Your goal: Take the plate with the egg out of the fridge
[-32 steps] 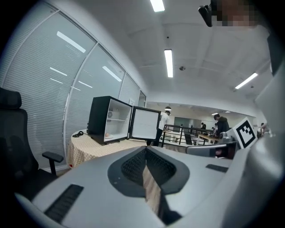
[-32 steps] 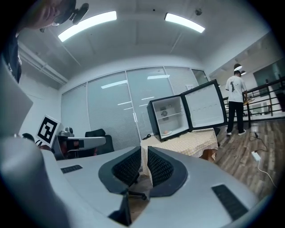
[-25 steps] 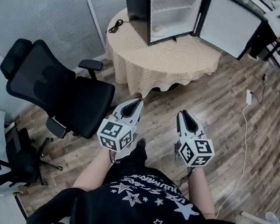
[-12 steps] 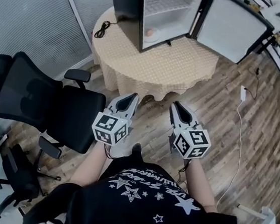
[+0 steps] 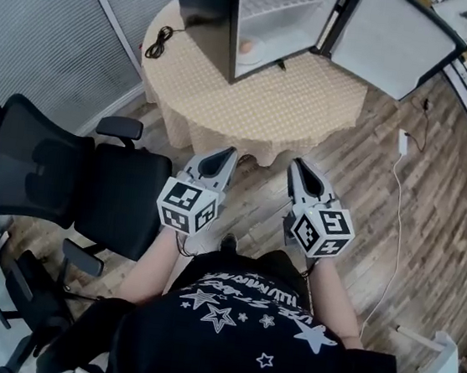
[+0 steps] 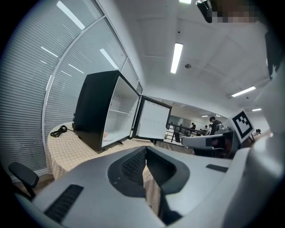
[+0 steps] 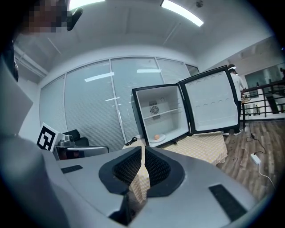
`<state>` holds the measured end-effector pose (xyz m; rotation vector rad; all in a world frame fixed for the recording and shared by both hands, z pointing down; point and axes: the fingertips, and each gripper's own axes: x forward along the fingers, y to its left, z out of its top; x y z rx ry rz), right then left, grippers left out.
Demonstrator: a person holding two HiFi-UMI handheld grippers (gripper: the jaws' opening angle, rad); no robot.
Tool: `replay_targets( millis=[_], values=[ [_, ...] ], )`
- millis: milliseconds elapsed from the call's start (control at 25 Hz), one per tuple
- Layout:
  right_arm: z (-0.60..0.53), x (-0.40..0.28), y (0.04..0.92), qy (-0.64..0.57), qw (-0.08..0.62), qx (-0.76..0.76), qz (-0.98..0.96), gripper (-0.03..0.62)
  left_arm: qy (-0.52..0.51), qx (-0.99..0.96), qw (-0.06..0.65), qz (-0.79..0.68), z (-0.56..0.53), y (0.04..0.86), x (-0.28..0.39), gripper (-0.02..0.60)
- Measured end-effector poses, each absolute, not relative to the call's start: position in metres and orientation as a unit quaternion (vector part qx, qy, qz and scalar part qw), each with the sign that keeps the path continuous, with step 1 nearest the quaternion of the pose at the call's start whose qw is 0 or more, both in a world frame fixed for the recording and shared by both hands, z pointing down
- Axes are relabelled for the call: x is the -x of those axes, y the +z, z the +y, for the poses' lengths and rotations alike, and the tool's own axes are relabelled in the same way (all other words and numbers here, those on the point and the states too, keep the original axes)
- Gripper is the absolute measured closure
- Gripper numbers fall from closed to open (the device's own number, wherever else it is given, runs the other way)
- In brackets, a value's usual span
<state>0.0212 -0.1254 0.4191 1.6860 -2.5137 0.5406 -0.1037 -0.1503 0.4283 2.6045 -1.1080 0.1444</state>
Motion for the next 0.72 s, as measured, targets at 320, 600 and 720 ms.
replay_targets(
  millis=[320,600,720],
  values=[
    [-0.151,-0.026,0.43,0.169,0.035,-0.533,-0.828,0.562,0.063,-0.903,0.15,-0.397,-0.164,0.439,0.097,0.572],
    [-0.227,-0.024,0.442,0.199,0.012,-0.482,-0.853,0.562,0.073,-0.876,0.142,-0.455,-0.21,0.443,0.106,0.572],
    [-0.266,-0.031,0.441,0.213,0.001,-0.46,-0.862,0.562,0.077,-0.863,0.143,-0.477,-0.238,0.444,0.1,0.572]
  ],
)
